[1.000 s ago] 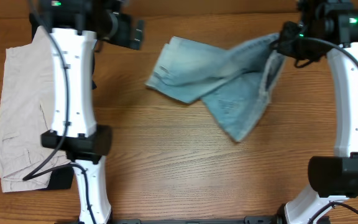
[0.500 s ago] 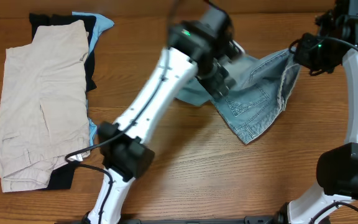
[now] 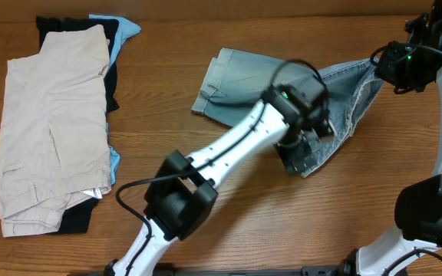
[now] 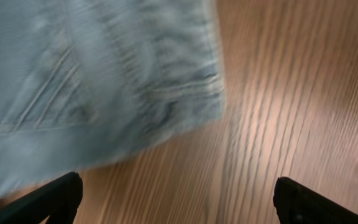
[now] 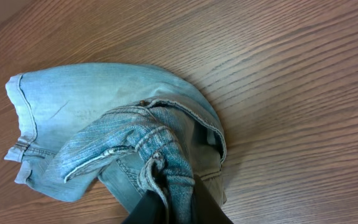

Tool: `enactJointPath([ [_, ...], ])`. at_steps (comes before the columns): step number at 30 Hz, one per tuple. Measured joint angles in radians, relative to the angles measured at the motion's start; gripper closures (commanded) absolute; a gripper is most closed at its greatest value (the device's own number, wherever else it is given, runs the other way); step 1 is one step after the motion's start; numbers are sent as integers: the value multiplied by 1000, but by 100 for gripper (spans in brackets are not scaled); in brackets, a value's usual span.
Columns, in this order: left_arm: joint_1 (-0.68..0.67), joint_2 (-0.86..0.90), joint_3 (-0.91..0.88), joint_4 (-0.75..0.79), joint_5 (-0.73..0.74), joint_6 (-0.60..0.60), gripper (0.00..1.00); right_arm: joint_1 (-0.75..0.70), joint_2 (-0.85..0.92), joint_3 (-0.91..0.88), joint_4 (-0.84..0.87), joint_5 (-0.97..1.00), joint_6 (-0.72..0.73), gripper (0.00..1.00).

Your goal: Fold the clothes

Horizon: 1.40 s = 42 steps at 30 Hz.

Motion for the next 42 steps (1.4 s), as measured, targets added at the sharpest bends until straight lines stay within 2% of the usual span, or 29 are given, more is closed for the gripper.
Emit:
enactJointPath([
  [6, -71, 0, -112, 181, -20, 13, 0, 0, 0, 0, -1, 0, -2, 89],
  [14, -86, 0, -209, 380, -93, -62, 0, 0, 0, 0, -5, 0, -3, 88],
  [28, -86, 16, -250, 420, -116, -89, 1, 0, 0, 0, -4, 0, -3, 88],
  [32, -86, 50, -249, 422, -121, -92, 16, 0, 0, 0, 2, 0, -3, 87],
  [33, -86, 50, -249, 424, -125, -91, 28, 0, 0, 0, 3, 0, -3, 87],
  [34, -86, 50, -249, 426, -129, -94, 47, 0, 0, 0, 3, 0, -3, 87],
  [38, -86, 50, -249, 428, -132, -92, 96, 0, 0, -2, 3, 0, -3, 88],
  [42, -86, 50, -243, 420, -131, -92, 96, 0, 0, -2, 10, 0, -3, 91],
])
